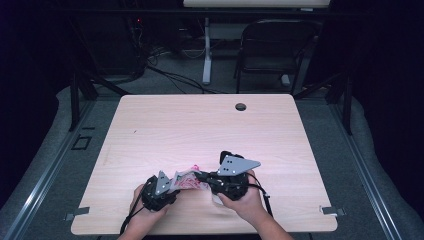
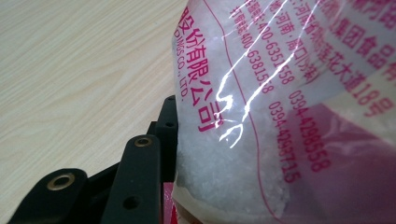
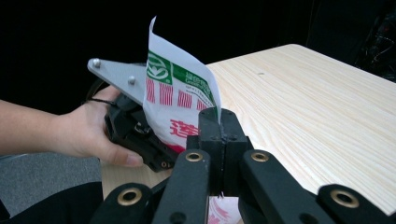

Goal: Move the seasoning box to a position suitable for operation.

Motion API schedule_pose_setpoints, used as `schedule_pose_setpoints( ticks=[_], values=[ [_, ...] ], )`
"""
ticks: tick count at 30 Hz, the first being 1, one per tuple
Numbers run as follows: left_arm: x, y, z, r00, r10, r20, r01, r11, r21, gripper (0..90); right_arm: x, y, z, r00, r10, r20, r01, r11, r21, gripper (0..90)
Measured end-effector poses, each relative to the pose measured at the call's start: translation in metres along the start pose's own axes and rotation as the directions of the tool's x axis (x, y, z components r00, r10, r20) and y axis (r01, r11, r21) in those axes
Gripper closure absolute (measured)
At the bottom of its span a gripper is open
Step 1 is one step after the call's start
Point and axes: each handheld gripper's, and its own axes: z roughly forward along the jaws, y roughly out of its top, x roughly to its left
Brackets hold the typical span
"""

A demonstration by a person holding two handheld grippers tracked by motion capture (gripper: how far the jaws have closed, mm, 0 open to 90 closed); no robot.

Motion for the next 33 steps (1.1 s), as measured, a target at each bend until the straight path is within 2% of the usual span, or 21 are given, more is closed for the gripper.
schedule_pose_setpoints(
  ticks=[6, 11, 14, 22, 33],
  values=[
    [0.003, 0.007, -0.003, 0.9993, -0.016, -0.035, 0.015, 0.9996, -0.024, 63.3, -0.002, -0.001, -0.007, 0.9999, 0.0, 0.011, 0.0, 1.0, -0.003, 90.0],
    [0.001, 0.015, -0.003, 0.9967, 0.017, -0.079, -0.019, 0.9994, -0.028, 63.3, -0.005, -0.003, -0.014, 0.9997, 0.007, 0.022, -0.007, 1.0, -0.001, 90.0],
    [-0.001, 0.021, -0.002, 0.9946, 0.017, -0.102, -0.021, 0.9991, -0.038, 63.4, -0.008, -0.007, -0.019, 0.9993, 0.014, 0.034, -0.014, 1.0, 0.005, 90.0],
    [-0.004, 0.029, 0.001, 0.9907, 0.045, -0.128, -0.05, 0.9979, -0.04, 63.5, -0.013, -0.011, -0.027, 0.9975, 0.02, 0.068, -0.02, 1.0, 0.003, 90.0],
    [-0.006, 0.032, 0.002, 0.9906, 0.036, -0.132, -0.043, 0.9976, -0.054, 63.6, -0.015, -0.016, -0.031, 0.9959, 0.03, 0.085, -0.03, 1.0, 0.0, 90.0]
  ],
)
